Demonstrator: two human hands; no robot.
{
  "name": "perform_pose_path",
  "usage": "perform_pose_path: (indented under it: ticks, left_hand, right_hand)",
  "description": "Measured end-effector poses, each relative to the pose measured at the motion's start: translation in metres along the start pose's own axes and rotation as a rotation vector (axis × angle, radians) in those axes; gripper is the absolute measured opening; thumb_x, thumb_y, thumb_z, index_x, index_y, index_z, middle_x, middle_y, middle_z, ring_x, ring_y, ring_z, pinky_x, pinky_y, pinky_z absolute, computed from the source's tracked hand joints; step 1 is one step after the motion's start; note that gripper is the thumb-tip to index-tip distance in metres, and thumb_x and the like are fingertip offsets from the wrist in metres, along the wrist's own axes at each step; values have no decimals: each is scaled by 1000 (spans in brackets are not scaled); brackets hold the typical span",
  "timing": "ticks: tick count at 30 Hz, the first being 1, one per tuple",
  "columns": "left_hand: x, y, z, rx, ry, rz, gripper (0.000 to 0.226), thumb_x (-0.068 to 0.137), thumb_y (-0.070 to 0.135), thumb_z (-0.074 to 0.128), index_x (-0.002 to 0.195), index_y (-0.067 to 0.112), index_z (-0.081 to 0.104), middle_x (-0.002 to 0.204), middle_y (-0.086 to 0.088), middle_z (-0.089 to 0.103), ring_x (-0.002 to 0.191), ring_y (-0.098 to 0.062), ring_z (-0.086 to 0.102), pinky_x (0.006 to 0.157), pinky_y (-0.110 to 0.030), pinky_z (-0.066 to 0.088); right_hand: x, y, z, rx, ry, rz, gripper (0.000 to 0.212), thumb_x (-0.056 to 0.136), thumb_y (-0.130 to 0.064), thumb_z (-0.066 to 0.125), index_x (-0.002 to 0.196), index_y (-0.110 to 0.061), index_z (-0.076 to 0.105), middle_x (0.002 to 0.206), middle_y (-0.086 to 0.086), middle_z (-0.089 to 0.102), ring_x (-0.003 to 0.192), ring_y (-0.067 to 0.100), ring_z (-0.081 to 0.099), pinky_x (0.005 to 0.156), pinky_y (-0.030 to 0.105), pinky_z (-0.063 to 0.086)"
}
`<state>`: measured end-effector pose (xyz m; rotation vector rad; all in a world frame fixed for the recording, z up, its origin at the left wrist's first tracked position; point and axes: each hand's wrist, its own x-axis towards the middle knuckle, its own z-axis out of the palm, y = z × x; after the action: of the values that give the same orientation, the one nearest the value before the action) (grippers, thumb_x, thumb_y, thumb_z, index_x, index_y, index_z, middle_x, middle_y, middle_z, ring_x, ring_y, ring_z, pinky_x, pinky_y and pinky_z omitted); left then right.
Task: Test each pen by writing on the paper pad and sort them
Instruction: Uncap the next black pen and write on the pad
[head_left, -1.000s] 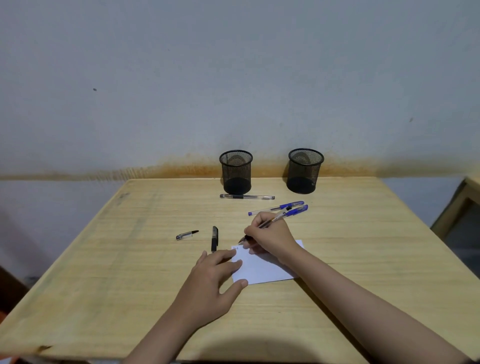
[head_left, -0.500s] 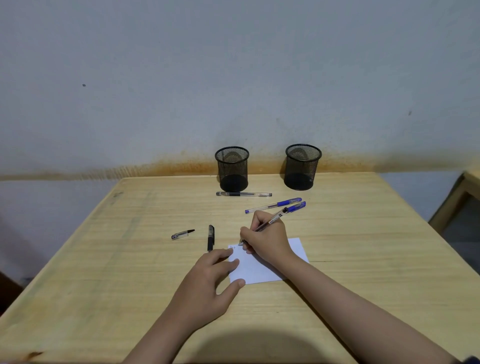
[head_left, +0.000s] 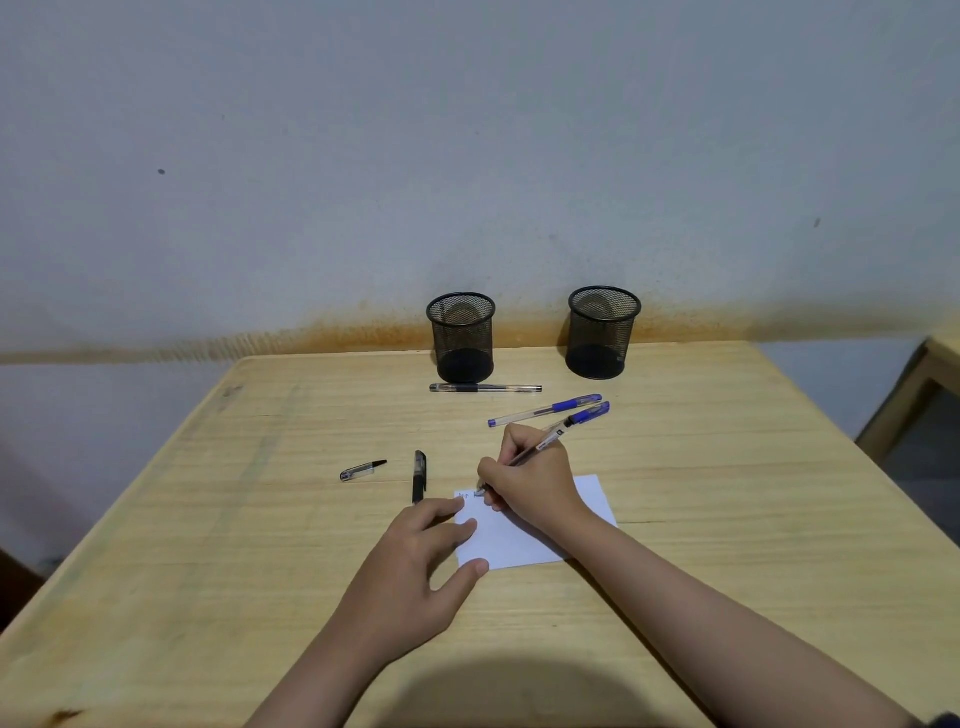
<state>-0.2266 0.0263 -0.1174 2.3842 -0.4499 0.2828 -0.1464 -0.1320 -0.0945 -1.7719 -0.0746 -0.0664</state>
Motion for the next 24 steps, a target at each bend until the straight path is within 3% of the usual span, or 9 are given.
perform_pose_path:
  ticks: [11, 24]
  left_hand:
    - [0, -2, 0, 16, 1, -4, 45, 76, 58, 52, 110, 31, 65, 125, 25, 46, 120, 11, 40, 90, -2, 31]
    - [0, -2, 1, 6, 12, 9, 44, 76, 55, 55, 110, 29, 65, 126, 22, 47, 120, 10, 41, 87, 1, 32]
  right_hand:
    - [0, 2, 0, -17, 32, -12, 24, 77, 6, 60, 62, -4, 45, 56, 18, 47, 42, 21, 58, 42, 27, 49]
    - [2, 3, 0, -33, 84, -14, 33, 78, 6, 61, 58, -11, 40, 58, 17, 47, 51, 35, 60, 39, 22, 47]
